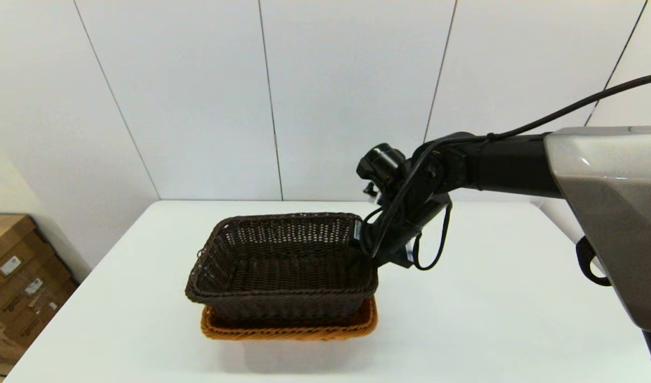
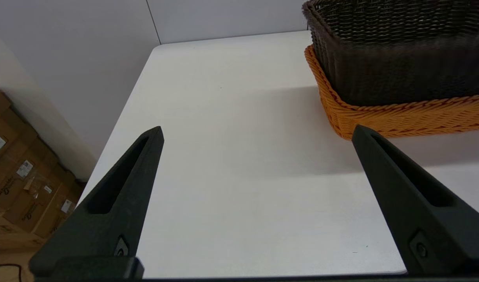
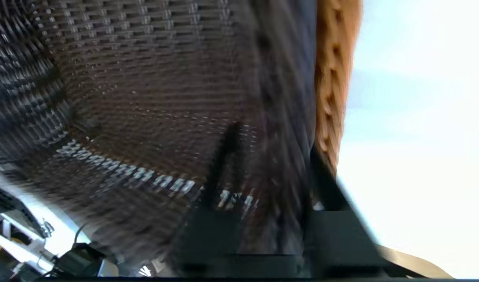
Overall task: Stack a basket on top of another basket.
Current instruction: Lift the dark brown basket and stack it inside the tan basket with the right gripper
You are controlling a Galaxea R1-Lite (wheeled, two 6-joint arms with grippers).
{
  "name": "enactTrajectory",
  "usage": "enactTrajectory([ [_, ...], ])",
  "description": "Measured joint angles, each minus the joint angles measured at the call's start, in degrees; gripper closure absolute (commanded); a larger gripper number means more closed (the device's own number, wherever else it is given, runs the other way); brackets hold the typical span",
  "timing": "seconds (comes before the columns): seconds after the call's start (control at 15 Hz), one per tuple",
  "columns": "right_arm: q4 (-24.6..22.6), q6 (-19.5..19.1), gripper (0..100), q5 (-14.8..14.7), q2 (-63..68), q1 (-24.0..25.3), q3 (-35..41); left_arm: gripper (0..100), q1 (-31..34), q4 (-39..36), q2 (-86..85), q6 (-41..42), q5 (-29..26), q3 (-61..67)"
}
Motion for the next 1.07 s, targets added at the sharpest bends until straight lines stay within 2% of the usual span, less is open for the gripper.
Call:
enactTrajectory([
  [0.47, 0.0, -0.09, 0, -0.01, -0.05, -0.41, -0.44, 0, 0.0, -0.02, 0.0, 0.0, -0.02, 0.0],
  [1.07, -0.66, -2.01, 0, -0.15, -6.94, -5.47, -0.79, 0, 0.0, -0.02, 0.0, 0.02, 0.0, 0.0],
])
